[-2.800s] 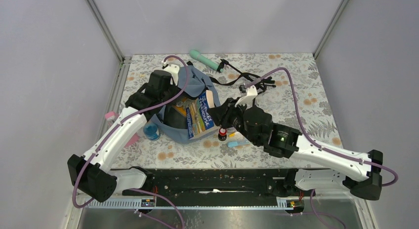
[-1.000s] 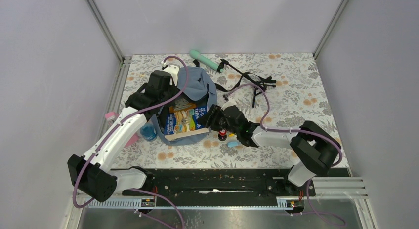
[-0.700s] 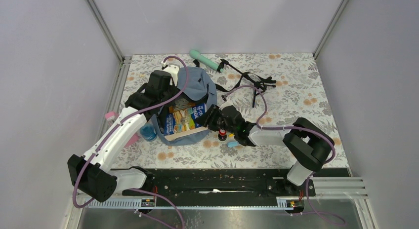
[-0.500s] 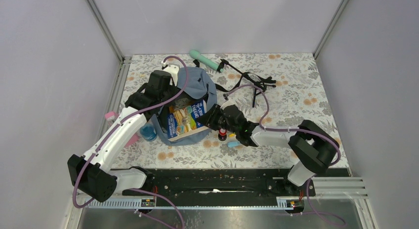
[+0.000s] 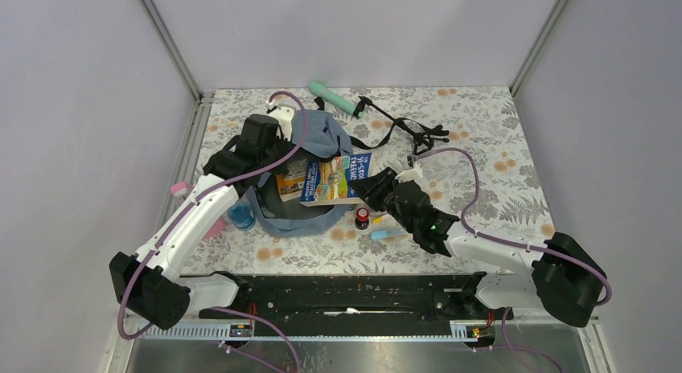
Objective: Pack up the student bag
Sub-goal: Place the book in the student bag.
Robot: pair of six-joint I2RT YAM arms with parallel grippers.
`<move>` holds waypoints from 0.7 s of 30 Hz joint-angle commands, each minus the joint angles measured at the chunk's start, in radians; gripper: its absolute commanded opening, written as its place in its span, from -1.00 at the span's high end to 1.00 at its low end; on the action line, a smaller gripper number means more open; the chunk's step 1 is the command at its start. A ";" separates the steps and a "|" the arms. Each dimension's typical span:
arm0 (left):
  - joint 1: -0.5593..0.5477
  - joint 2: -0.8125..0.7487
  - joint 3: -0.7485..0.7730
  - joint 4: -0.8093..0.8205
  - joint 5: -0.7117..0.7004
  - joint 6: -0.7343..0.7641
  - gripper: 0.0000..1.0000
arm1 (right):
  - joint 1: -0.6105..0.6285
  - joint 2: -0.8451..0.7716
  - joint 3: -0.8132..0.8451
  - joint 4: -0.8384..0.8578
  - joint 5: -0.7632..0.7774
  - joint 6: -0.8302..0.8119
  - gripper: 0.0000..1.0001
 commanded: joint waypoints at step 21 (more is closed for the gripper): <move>-0.034 -0.092 0.015 0.115 0.197 -0.055 1.00 | 0.130 0.282 0.194 0.402 0.442 0.028 1.00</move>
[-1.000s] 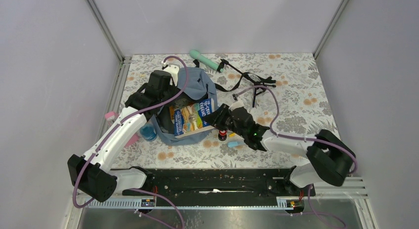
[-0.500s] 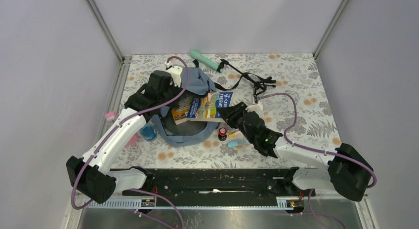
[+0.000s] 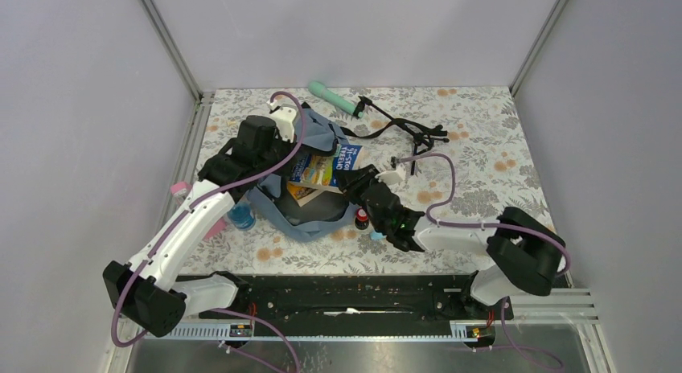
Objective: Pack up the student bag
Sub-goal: Place the book in the student bag.
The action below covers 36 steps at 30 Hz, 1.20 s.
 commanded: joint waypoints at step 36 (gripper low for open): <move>-0.008 -0.060 0.011 0.096 0.020 -0.014 1.00 | 0.136 0.504 0.583 -0.260 0.335 -0.194 0.05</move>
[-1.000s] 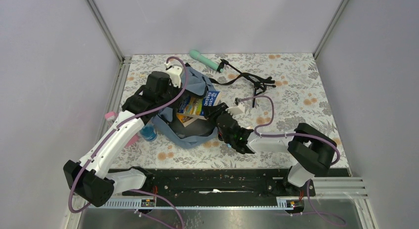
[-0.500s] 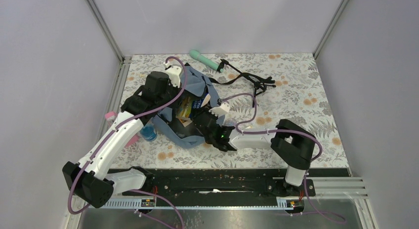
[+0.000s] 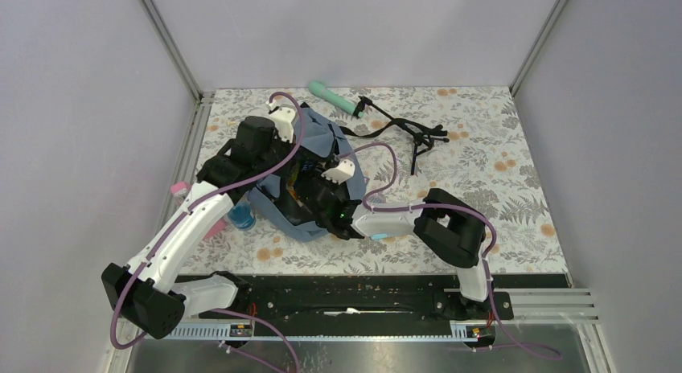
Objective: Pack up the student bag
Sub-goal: Place the book in the student bag.
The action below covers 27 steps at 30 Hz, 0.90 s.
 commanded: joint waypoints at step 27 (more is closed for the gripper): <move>0.047 -0.050 0.027 0.080 -0.160 0.023 1.00 | -0.026 -0.475 -0.227 -0.090 -0.260 -0.567 -0.65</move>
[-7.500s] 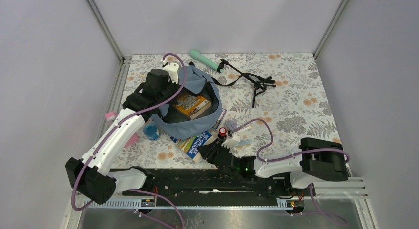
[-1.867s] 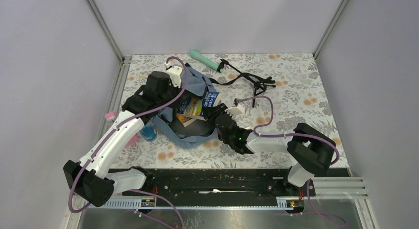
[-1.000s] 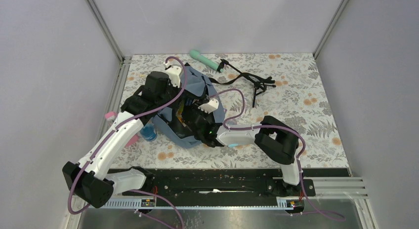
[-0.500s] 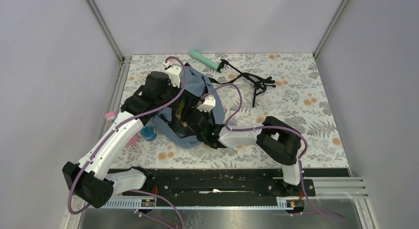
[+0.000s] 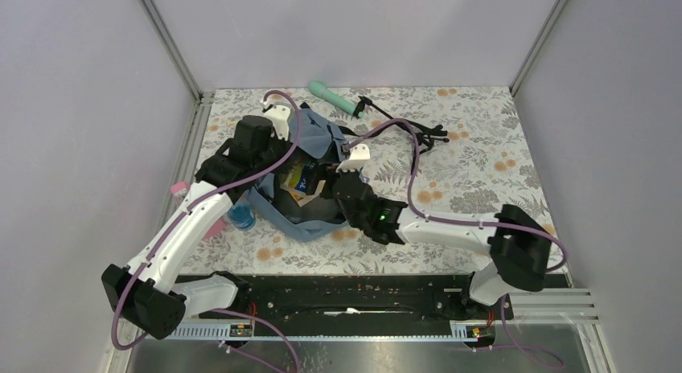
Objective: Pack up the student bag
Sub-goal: Place the book in the student bag.
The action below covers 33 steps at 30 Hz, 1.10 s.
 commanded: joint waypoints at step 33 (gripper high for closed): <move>0.422 -0.013 0.070 0.166 -0.020 -0.044 1.00 | -0.459 -0.065 0.003 -0.580 -0.858 -0.609 -0.77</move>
